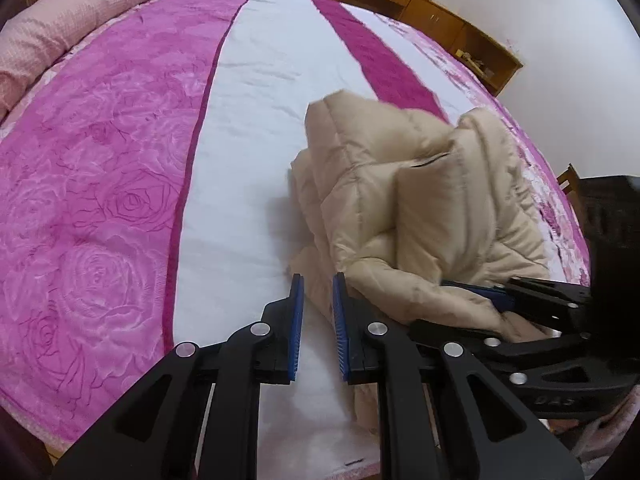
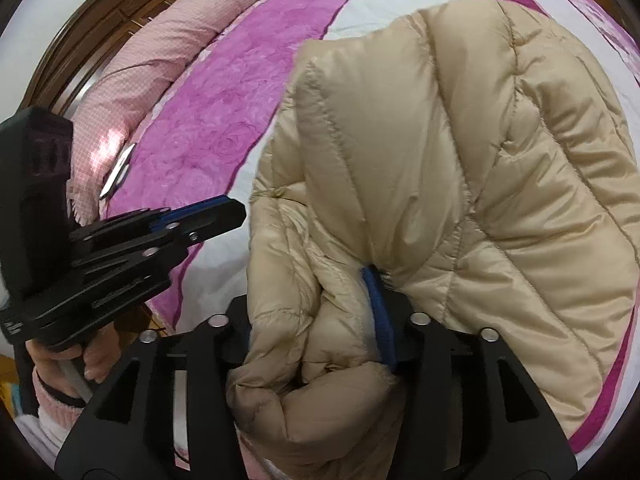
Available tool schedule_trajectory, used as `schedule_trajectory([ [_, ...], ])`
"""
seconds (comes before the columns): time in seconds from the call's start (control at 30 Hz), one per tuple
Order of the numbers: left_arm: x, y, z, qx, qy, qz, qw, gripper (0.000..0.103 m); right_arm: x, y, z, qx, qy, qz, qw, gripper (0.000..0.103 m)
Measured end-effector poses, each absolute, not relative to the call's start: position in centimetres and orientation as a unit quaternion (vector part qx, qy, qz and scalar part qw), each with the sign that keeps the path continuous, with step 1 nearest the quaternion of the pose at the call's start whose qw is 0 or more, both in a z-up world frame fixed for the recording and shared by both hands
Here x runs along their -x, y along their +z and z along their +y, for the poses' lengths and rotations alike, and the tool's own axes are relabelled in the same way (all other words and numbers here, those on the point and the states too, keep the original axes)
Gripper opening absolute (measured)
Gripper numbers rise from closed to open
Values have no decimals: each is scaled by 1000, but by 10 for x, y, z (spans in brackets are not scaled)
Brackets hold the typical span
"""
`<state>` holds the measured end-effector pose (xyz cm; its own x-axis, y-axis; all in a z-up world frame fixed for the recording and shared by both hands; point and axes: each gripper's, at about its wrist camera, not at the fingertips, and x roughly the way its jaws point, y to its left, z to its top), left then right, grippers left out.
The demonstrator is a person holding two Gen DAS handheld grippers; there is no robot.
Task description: Fold large clothes
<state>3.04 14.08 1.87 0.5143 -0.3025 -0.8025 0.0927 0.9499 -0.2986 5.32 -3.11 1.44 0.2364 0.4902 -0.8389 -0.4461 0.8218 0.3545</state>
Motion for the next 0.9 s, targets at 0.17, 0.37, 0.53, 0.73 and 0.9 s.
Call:
schedule_trajectory([
  [0.17, -23, 39, 135, 118, -138, 461, 869, 17, -32, 43, -36, -27, 316, 513, 798, 61],
  [0.37, -20, 64, 119, 135, -167, 436, 874, 65, -3, 87, -68, -40, 334, 464, 820, 69],
  [0.53, -28, 72, 91, 129, -181, 431, 875, 79, 4, 101, -111, -52, 300, 437, 846, 71],
  [0.73, -42, 58, 56, 106, -189, 460, 861, 85, -12, 81, -167, -58, 194, 426, 882, 71],
  [0.9, -52, 37, 37, 38, -157, 493, 855, 85, -32, 44, -211, -93, 133, 453, 877, 71],
])
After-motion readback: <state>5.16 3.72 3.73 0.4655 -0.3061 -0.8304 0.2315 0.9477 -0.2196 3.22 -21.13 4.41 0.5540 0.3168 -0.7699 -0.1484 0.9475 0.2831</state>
